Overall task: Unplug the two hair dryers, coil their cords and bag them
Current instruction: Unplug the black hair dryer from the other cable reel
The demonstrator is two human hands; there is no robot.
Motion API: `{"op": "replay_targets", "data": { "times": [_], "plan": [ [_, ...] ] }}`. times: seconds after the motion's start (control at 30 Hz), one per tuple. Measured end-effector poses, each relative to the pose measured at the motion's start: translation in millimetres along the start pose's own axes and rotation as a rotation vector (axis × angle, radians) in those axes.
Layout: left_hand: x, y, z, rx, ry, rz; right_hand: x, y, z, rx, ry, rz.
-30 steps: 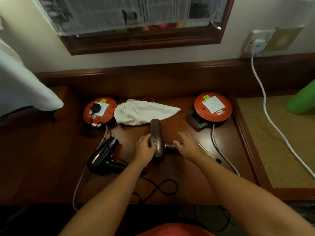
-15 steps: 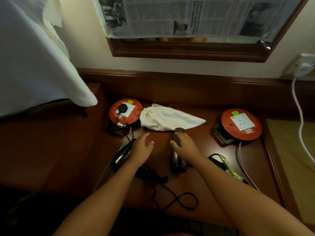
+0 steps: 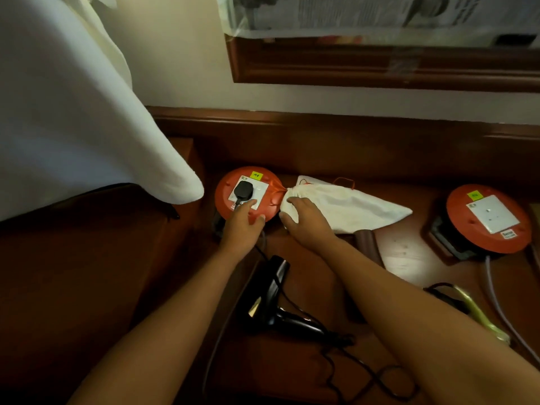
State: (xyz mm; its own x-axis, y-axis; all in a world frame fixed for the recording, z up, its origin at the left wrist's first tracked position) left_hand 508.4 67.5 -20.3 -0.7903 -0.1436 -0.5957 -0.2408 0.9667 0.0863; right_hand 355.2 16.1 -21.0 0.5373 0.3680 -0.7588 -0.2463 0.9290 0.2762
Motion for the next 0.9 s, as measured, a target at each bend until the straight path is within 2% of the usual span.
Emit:
{"op": "replay_targets", "data": {
  "times": [0.2,0.4,0.53,0.9],
  "plan": [
    [-15.4,-50.4,27.5,0.065,-0.077,-0.014,34.9,-48.2,27.3,-0.035,-0.051,-0.007],
    [-11.9,-80.0,50.5,0.128,-0.218,-0.006,57.2,-76.0,37.1,-0.109,0.001,-0.033],
    [-5.3,-91.3,57.1,0.187,-0.256,0.008,69.0,-87.3,34.9,-0.176,0.064,-0.034],
    [-3.7,-94.3,64.4,0.285,-0.305,-0.061,84.0,-85.5,22.9,-0.26,0.035,-0.07]
  ]
}}
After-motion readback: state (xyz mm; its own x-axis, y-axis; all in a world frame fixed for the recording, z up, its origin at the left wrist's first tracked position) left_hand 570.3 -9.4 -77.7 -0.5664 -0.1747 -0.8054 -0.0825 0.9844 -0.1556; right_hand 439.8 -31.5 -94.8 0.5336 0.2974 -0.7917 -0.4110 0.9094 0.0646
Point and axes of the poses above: each hand's wrist, its own y-axis away from the middle knuckle, its own x-axis out of the palm, z = x × y, the point moved 9 cm from there along -y, towards the middle knuckle, and after that the axes turned 9 degrees about x, right-handed, at the moved point
